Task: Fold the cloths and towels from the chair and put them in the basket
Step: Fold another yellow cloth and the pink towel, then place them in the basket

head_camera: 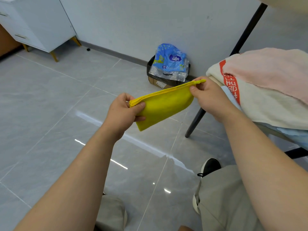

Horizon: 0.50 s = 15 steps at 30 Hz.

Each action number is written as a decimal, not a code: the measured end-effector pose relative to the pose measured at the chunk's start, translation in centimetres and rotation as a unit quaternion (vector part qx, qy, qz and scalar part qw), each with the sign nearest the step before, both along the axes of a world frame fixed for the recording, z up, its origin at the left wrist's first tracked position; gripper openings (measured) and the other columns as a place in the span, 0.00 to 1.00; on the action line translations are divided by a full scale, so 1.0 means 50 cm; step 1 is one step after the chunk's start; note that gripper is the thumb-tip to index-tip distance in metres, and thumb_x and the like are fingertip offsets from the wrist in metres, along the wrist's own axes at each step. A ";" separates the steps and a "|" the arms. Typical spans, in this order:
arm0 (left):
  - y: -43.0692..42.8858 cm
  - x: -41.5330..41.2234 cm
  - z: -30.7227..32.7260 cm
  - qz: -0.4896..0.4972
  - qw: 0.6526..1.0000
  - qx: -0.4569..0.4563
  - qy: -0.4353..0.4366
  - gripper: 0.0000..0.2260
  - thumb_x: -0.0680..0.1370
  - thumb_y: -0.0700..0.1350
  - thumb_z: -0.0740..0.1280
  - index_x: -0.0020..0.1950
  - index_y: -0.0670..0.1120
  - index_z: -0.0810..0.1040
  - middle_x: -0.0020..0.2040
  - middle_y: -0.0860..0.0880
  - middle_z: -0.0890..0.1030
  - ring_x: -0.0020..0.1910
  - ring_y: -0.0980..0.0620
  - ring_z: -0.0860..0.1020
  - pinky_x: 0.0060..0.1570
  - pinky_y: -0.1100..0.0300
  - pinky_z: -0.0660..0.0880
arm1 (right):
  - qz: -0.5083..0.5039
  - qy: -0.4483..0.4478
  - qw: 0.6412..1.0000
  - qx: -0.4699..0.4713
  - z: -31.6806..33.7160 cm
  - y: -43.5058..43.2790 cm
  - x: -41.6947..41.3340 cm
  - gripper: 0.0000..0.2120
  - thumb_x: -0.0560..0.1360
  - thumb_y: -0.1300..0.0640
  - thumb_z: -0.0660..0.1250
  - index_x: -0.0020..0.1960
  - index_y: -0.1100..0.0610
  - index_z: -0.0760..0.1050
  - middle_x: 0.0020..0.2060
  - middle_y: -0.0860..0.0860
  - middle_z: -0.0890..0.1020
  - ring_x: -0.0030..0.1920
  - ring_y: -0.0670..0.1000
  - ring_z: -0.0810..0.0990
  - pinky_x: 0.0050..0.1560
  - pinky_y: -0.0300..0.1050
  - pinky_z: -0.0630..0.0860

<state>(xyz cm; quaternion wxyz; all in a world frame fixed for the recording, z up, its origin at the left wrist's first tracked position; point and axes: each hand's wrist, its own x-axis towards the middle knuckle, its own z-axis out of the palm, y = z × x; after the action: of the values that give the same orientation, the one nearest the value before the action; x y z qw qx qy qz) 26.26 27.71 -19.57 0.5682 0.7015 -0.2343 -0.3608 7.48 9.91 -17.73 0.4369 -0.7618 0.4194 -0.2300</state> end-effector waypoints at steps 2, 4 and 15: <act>-0.001 -0.002 -0.002 -0.004 1.000 0.000 0.005 0.09 0.77 0.42 0.72 0.46 0.45 0.71 0.45 0.45 0.76 0.45 0.46 0.80 0.45 0.49 0.83 | -0.003 0.004 1.000 -0.004 0.001 0.003 0.001 0.05 0.82 0.51 0.61 0.54 0.51 0.73 0.48 0.50 0.80 0.49 0.51 0.77 0.55 0.54 0.74; -0.001 -0.002 0.002 -0.012 1.000 -0.003 0.027 0.09 0.76 0.42 0.73 0.52 0.42 0.75 0.47 0.44 0.80 0.47 0.46 0.82 0.45 0.54 0.82 | -0.003 0.010 1.000 -0.013 0.007 0.012 0.002 0.09 0.83 0.49 0.58 0.57 0.54 0.71 0.50 0.52 0.80 0.53 0.53 0.78 0.55 0.54 0.74; -0.009 -0.024 0.011 0.020 0.991 0.013 0.131 0.10 0.80 0.48 0.68 0.59 0.46 0.79 0.56 0.46 0.84 0.56 0.45 0.81 0.61 0.45 0.76 | -0.042 0.002 0.995 -0.095 0.022 0.043 0.009 0.14 0.85 0.47 0.54 0.63 0.55 0.67 0.52 0.49 0.76 0.51 0.52 0.75 0.52 0.48 0.71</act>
<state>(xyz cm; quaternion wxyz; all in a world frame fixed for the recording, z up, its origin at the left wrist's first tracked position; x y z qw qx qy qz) 25.08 27.25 -19.04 0.5921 0.6598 -0.1393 -0.4412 7.94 12.08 -16.61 0.3516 -0.7819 0.4285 -0.2855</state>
